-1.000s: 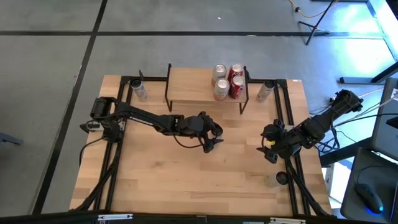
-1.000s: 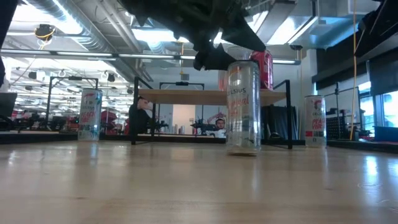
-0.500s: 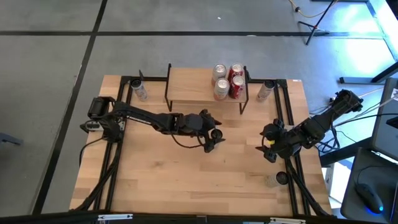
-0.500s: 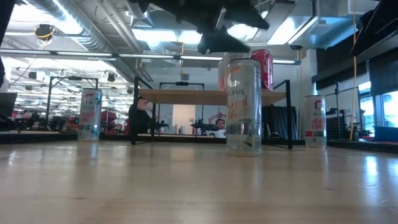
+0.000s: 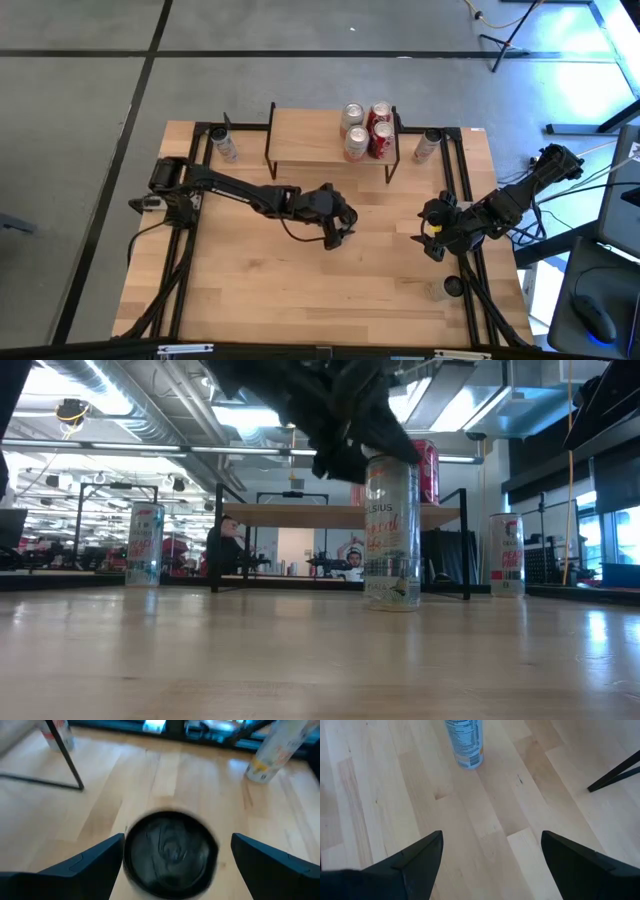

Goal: Place canned beverage on shelf
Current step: Put the top white yellow soda can on the shelf

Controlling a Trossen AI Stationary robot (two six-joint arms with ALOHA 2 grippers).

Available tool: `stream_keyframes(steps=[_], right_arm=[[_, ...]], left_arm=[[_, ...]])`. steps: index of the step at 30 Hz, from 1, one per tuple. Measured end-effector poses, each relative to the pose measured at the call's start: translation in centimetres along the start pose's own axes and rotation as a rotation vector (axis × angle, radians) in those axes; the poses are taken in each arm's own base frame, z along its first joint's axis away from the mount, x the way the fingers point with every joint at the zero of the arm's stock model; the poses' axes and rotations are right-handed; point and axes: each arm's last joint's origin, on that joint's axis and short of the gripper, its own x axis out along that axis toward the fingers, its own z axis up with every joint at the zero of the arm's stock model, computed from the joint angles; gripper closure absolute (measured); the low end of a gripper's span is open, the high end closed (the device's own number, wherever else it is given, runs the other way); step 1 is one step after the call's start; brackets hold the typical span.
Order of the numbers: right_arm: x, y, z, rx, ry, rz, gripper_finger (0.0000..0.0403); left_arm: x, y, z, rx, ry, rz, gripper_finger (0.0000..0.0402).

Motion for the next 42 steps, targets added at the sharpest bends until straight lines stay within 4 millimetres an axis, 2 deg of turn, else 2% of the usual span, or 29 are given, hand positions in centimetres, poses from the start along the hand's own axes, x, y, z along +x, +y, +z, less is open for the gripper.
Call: stream_keyframes(steps=[4,10,13,18,21,24,31,36,42], right_arm=[[0.0,0.0,0.0,0.001,-0.001,0.002,0.0078],[0.0,0.1,0.1,0.025,-0.018,0.003,0.0078],[0.0,0.2,0.2,0.020,-0.041,0.001,0.0078],[0.0,0.1,0.4,0.015,-0.078,-0.021,0.0078],[0.0,0.1,0.4,0.010,-0.087,-0.027,0.0078],[0.0,0.1,0.5,0.011,-0.102,-0.037,0.0078],[0.0,0.1,0.5,0.008,-0.116,-0.047,0.0078],[0.0,0.1,0.6,0.011,-0.123,-0.043,0.0078],[-0.1,0.2,0.7,0.012,-0.141,-0.046,0.0078]], left_arm=[[1.0,0.0,-1.0,-0.031,0.037,0.009,0.0049],[1.1,0.1,-1.1,-0.105,0.030,0.036,0.0058],[1.1,0.1,-1.0,-0.135,0.022,0.060,0.0088],[1.0,0.1,-0.9,-0.172,0.017,0.061,0.0166],[0.3,-0.1,-0.6,-0.183,0.019,0.056,0.0175],[-1.3,-0.3,0.5,-0.197,-0.011,0.051,0.0175],[-7.3,0.2,5.2,-0.185,-0.071,0.116,0.0175],[-11.7,1.9,9.5,-0.172,-0.095,0.224,0.0175],[-15.1,5.2,13.5,-0.231,-0.157,0.400,0.0173]])
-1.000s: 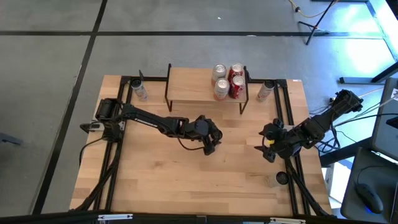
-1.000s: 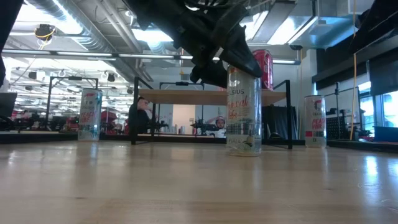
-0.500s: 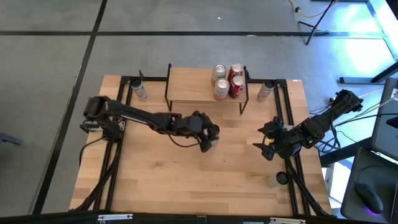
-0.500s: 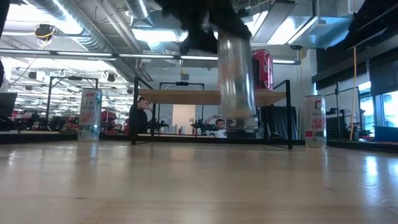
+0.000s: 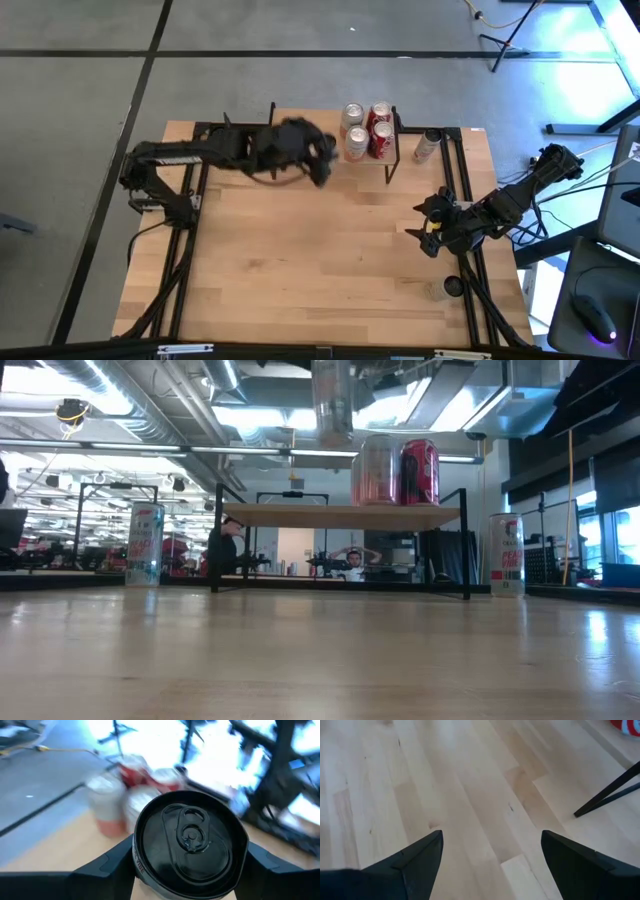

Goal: Place canned beverage on shelf
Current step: Put the top white yellow soda can on the shelf

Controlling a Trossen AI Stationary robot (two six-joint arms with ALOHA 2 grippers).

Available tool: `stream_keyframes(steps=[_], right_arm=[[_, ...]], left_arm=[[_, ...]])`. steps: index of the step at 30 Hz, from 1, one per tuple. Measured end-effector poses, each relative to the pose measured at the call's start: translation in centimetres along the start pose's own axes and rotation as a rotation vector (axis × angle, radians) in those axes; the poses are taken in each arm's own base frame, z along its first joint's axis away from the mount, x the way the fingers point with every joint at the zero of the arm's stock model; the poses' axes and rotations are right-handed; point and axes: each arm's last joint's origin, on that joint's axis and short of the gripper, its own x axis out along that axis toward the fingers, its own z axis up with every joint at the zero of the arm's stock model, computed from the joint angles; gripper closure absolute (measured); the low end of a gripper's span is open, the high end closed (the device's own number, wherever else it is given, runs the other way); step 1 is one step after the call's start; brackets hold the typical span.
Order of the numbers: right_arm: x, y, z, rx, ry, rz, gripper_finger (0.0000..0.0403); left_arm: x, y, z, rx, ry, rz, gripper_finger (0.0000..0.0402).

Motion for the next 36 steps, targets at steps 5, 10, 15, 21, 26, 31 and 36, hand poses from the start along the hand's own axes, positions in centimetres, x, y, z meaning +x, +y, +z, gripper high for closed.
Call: stream_keyframes(steps=[5,10,15,21,26,31,36], right_arm=[[0.0,0.0,0.0,0.005,-0.008,-0.006,0.0078],[0.0,0.0,0.0,0.006,-0.008,-0.006,0.0078],[0.0,0.0,0.0,0.006,-0.008,-0.006,0.0078],[0.0,-0.1,0.0,-0.033,-0.014,-0.017,0.0078],[0.0,-0.1,0.0,-0.047,-0.016,-0.019,0.0078],[0.0,-0.1,0.0,-0.046,-0.016,-0.019,0.0078],[0.0,-0.1,0.0,-0.046,-0.014,-0.016,0.0078]], left_arm=[[1.1,3.6,2.2,-0.073,-0.023,0.071,0.0171],[3.1,6.5,2.5,-0.175,-0.007,0.154,0.0171],[4.4,7.9,2.4,-0.254,-0.002,0.204,0.0173],[7.2,9.8,1.8,-0.258,0.050,0.252,0.0173],[9.0,10.4,1.1,-0.224,0.079,0.273,0.0173],[10.0,10.8,0.8,-0.222,0.098,0.271,0.0173],[11.3,11.1,0.3,-0.208,0.111,0.276,0.0163]])
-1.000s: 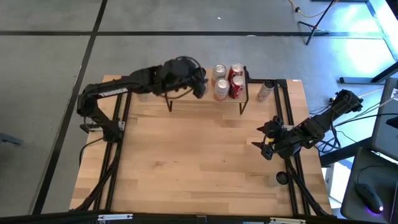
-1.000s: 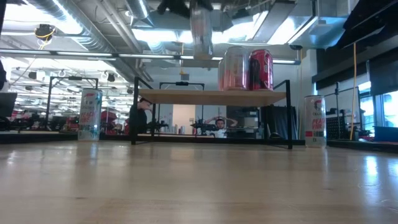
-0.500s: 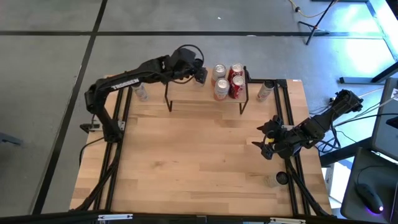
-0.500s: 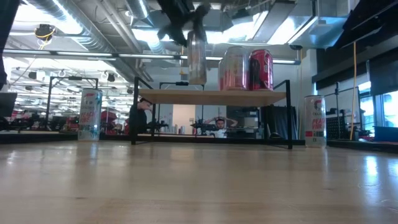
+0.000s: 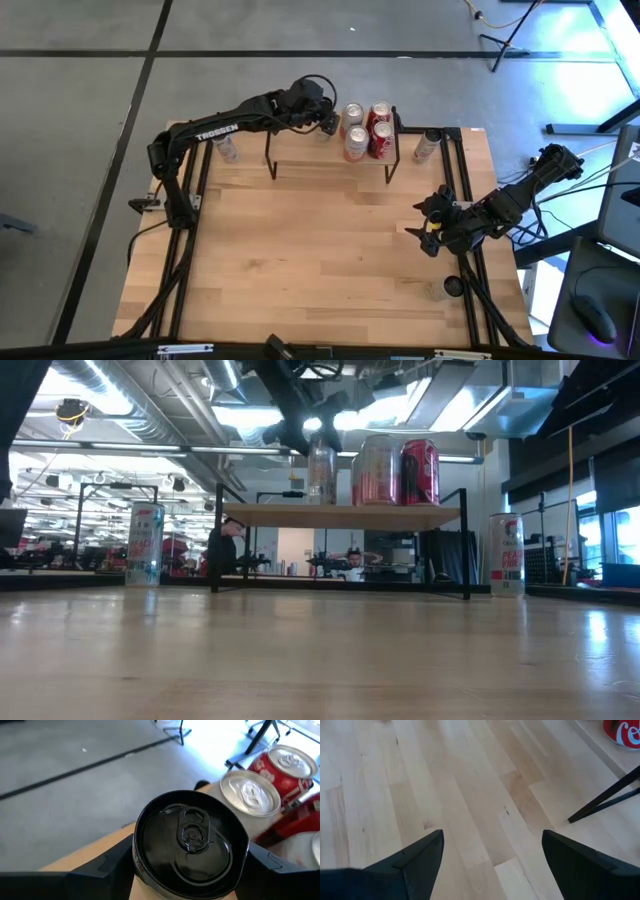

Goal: Place canned beverage on shelf
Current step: Put the top white yellow soda can on the shelf

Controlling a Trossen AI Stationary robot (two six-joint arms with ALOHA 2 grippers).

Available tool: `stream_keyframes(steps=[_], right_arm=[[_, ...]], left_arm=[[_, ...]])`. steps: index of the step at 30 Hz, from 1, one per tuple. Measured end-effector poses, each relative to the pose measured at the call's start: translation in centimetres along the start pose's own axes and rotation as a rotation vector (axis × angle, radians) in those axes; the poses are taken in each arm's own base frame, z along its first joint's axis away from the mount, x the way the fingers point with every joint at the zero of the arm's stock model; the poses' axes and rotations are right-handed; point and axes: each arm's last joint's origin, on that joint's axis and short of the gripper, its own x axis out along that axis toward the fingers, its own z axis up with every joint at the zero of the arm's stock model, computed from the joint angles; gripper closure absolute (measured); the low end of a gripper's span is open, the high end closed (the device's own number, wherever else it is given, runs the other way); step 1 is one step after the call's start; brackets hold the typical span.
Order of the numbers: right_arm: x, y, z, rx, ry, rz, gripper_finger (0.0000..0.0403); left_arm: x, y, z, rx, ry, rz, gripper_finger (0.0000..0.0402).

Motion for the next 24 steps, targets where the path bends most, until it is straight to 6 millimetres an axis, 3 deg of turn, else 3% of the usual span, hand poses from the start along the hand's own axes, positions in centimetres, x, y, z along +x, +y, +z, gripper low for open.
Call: stream_keyframes(steps=[24], right_arm=[[0.01,0.01,0.01,0.003,0.000,0.001,0.0078]], left_arm=[[-0.08,-0.39,-0.02,0.016,-0.003,-0.034,0.0153]])
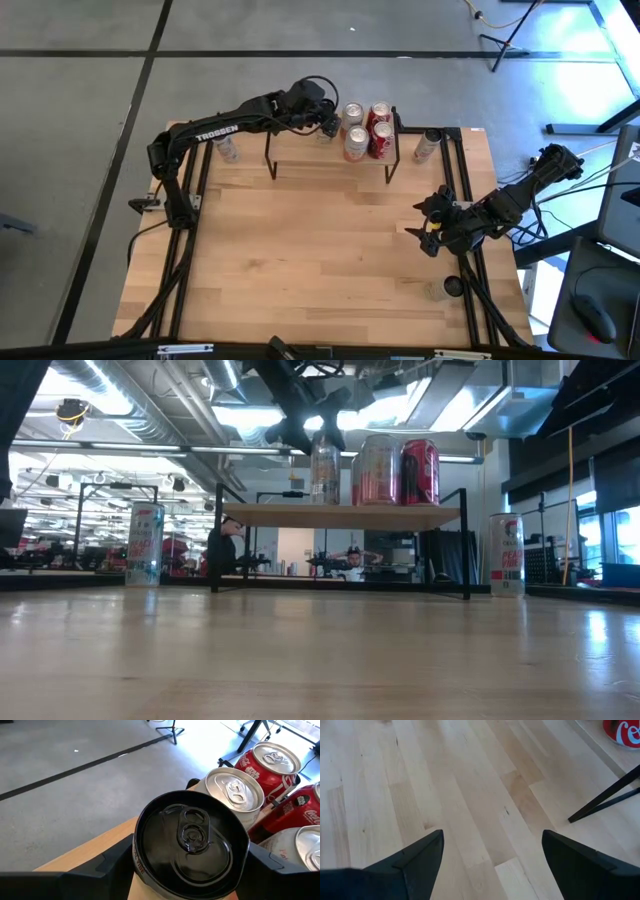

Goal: Place canned beverage on shelf
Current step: Put the top white yellow soda can on the shelf, then put the white yellow soda can on the shelf aligned with the other white yellow soda can

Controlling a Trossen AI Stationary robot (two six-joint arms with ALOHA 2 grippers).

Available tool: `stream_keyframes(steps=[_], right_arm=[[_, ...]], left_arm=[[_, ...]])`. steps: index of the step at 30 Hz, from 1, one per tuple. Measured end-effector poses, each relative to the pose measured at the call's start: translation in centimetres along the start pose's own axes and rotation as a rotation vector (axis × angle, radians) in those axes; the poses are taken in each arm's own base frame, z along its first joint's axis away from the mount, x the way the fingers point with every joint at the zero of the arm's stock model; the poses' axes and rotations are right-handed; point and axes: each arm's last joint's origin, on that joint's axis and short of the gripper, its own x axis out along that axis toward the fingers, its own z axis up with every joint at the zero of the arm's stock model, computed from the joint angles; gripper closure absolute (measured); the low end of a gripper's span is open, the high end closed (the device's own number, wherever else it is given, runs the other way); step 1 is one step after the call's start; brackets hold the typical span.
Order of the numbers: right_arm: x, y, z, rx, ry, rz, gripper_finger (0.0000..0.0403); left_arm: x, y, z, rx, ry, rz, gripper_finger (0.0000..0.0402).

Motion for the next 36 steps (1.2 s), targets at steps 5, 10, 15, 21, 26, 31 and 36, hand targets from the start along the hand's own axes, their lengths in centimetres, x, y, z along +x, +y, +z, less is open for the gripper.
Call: stream_keyframes(steps=[5,10,15,21,26,31,36], right_arm=[[0.0,0.0,0.0,0.000,0.000,0.000,0.0078],[0.0,0.0,0.0,0.000,0.001,0.001,0.0078],[0.0,0.1,0.0,0.004,0.025,0.029,0.0078],[0.0,0.4,0.0,0.014,0.060,0.089,0.0078],[-0.4,0.6,0.1,0.028,0.124,0.151,0.0078],[-1.9,0.8,1.5,-0.038,0.103,0.221,0.0078],[-3.3,0.7,2.9,-0.057,0.020,0.224,0.0078]], left_arm=[[0.0,0.0,0.0,0.002,-0.003,-0.002,0.0117],[-0.3,0.0,0.2,0.006,-0.015,-0.006,0.0066],[-2.5,0.1,1.1,0.028,-0.055,-0.035,0.0044],[-7.0,-0.3,2.4,0.067,-0.144,-0.093,0.0045],[-10.9,-1.3,2.4,0.135,-0.189,-0.163,0.0048],[-14.4,-1.9,1.8,0.208,-0.210,-0.172,0.0048],[-16.8,-3.9,0.3,0.274,-0.229,-0.197,0.0049]])
